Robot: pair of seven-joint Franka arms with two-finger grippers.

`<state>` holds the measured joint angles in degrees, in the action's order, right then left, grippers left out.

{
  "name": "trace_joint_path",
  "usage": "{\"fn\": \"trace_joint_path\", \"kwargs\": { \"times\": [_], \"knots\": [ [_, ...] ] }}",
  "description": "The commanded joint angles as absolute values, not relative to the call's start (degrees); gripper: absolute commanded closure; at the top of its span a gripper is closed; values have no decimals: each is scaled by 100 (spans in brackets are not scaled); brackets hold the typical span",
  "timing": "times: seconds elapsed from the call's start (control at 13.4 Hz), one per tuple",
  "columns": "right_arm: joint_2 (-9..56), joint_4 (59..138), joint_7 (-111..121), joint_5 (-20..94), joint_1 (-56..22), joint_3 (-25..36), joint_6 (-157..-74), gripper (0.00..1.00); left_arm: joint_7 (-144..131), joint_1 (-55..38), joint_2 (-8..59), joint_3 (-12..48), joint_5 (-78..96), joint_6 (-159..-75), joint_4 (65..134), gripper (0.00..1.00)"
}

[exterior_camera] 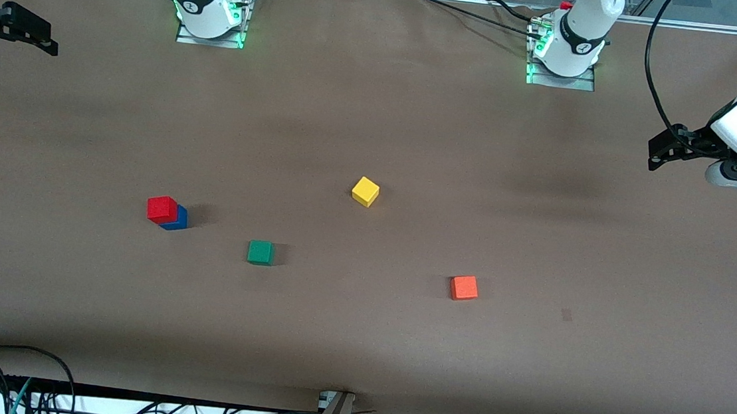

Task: Pass red block to right arm, stack on blue
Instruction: 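Open the right gripper and raise it away from the stack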

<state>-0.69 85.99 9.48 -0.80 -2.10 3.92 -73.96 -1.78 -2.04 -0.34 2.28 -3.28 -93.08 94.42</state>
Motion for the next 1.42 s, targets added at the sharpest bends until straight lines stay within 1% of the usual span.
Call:
{"fn": "trace_joint_path", "kwargs": {
  "times": [0.0,0.3,0.67,1.34],
  "knots": [
    [-184,8737,923,-246,-53,19,-7356,0,-79,-176,-79,237,-316,-9202,9360,0],
    [-211,8745,687,-281,-53,-18,-7356,0,-88,-185,-123,255,-316,-9193,9360,0],
    [17,8508,773,-281,-53,131,-7348,0,-105,-176,-167,246,-325,-9193,9378,0],
    [62,8499,765,-255,-62,141,-7357,0,-105,-167,-132,211,-325,-9246,9369,0]
  ]
}}
